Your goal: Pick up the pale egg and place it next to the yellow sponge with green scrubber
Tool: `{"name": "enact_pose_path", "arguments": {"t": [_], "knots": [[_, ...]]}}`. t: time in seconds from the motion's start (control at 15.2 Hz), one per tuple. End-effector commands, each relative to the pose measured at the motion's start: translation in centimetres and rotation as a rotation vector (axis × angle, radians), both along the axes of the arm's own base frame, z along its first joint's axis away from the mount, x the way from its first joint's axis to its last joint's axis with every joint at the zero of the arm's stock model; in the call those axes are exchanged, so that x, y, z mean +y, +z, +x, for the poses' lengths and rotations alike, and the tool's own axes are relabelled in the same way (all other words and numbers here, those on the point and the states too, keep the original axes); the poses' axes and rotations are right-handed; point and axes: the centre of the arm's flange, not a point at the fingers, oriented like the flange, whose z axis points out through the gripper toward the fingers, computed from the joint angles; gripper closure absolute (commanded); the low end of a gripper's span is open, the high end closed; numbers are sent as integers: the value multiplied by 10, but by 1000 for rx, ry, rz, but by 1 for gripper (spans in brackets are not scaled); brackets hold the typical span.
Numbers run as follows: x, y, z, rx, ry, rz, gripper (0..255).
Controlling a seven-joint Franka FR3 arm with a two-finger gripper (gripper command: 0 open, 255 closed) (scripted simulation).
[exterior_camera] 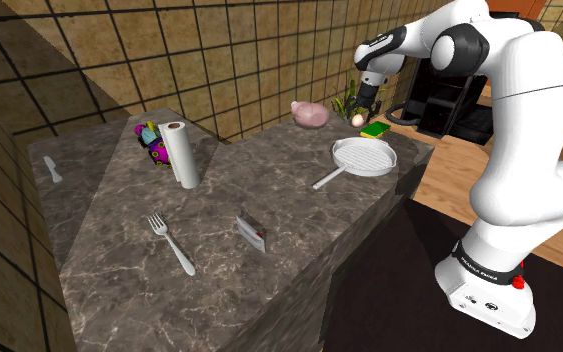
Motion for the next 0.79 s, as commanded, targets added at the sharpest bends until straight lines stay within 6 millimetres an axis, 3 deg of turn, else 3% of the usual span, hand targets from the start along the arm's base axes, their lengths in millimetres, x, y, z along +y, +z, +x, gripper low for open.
{"name": "enact_pose_path", "arguments": {"t": [0.0,0.26,0.73], "knots": [[0,0,0,0,0,0,0],[-9,49,-4,0,0,0,0],[-9,49,-4,0,0,0,0]]}}
